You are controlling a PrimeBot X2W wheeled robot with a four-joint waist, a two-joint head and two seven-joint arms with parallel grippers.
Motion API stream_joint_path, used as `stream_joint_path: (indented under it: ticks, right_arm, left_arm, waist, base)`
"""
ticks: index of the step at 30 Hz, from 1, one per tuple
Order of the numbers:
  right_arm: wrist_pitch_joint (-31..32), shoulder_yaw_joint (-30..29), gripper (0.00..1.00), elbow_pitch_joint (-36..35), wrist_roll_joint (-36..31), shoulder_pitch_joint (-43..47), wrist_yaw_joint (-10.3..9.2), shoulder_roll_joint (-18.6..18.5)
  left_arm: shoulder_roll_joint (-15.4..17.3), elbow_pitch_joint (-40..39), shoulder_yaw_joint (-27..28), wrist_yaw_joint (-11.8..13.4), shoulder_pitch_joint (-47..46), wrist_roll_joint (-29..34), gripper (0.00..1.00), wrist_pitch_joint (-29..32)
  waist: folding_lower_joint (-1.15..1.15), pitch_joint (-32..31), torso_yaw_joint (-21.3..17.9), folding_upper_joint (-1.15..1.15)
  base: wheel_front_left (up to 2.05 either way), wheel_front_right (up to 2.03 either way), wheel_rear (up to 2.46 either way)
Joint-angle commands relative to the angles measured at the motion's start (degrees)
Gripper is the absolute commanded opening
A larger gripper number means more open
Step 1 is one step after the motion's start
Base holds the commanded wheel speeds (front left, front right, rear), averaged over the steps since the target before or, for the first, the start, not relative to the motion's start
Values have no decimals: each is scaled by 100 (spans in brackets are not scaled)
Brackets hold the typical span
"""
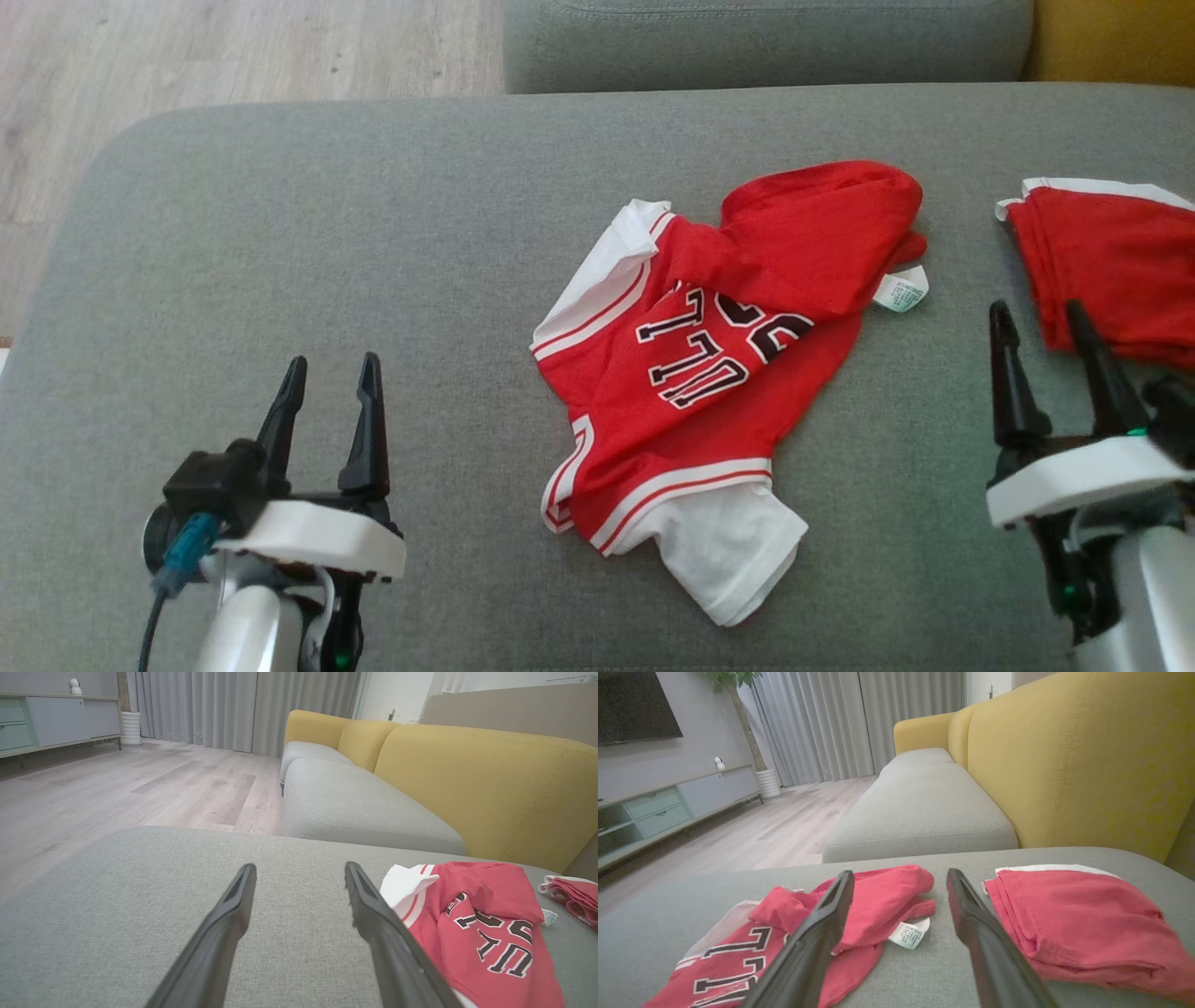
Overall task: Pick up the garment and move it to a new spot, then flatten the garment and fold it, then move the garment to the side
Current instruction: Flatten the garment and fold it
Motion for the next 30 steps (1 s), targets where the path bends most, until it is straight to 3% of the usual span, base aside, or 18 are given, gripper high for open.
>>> stream_joint_path:
  ticks: [1, 11, 16, 21, 30]
  right_arm:
    - [-81, 63, 100, -111, -102, -20, 42, 43]
    - [-138, 115, 100, 243, -236, -141, 42, 265]
    - [-128, 148, 100, 326, -191, -203, 42, 247]
    - [-102, 169, 100, 354, -177, -320, 42, 265]
    - [-127, 323, 100, 402, -114, -613, 42, 378]
  left_arm:
    - [41, -209, 180, 10, -228, 39, 100, -70]
    - [41, -148, 157, -42, -297, 72, 100, -70]
    - [72, 51, 8, -240, -512, -88, 100, 100]
    - [317, 357, -253, -432, -1262, -555, 100, 1405]
    - [745, 1457, -873, -492, -2723, -1852, 100, 4217]
  waist:
    - [0, 5, -15, 0]
    - [0, 23, -183, 0]
    - [0, 16, -265, 0]
    - [0, 43, -411, 0]
    - [0, 280, -918, 0]
  base:
    - [0, 0, 0]
    - [0, 0, 0]
    - [0, 0, 0]
    - [0, 0, 0]
    - [0, 0, 0]
